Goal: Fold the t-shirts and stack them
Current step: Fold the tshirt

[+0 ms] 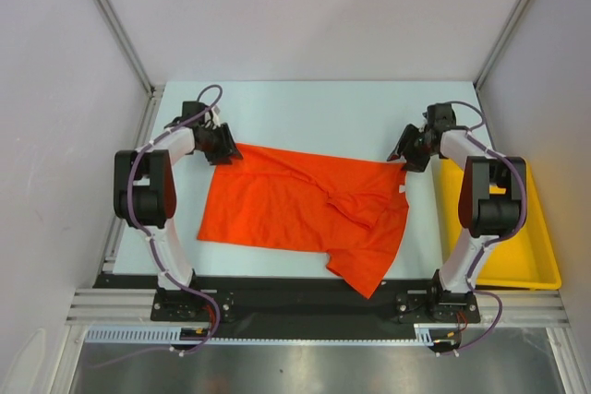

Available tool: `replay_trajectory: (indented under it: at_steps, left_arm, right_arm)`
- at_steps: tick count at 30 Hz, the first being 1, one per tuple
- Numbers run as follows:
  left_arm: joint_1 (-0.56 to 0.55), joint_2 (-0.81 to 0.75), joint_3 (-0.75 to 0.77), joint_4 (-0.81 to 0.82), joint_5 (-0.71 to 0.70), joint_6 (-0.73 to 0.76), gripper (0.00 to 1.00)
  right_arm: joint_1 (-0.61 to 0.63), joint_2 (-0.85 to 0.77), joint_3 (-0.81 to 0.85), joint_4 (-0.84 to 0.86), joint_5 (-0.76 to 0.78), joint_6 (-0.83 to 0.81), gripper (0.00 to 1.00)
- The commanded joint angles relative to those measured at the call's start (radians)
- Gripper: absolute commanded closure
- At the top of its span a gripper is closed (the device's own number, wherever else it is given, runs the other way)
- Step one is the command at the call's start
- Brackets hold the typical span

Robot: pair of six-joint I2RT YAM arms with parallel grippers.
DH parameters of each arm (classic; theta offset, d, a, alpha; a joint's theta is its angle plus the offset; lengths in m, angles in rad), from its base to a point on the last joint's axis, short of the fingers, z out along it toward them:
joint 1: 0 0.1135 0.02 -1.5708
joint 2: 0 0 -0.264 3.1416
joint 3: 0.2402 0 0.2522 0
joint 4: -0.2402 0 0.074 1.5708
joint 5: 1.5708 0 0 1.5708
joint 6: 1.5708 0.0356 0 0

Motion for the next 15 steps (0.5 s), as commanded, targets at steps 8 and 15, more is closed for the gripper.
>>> replay_trajectory:
  at_steps: [8, 15]
  left_arm:
    - [0.03, 0.097, 0.134, -0.151, -0.103, 0.021, 0.52]
    - [0.045, 0.109, 0.124, -0.186, -0.149, 0.046, 0.51]
  right_arm:
    - [-0.019, 0.117, 0.108, -0.012, 0.013, -0.04, 0.66]
    - [-0.036, 0.178, 0.191, -0.043, 0.147, -0.152, 0.92]
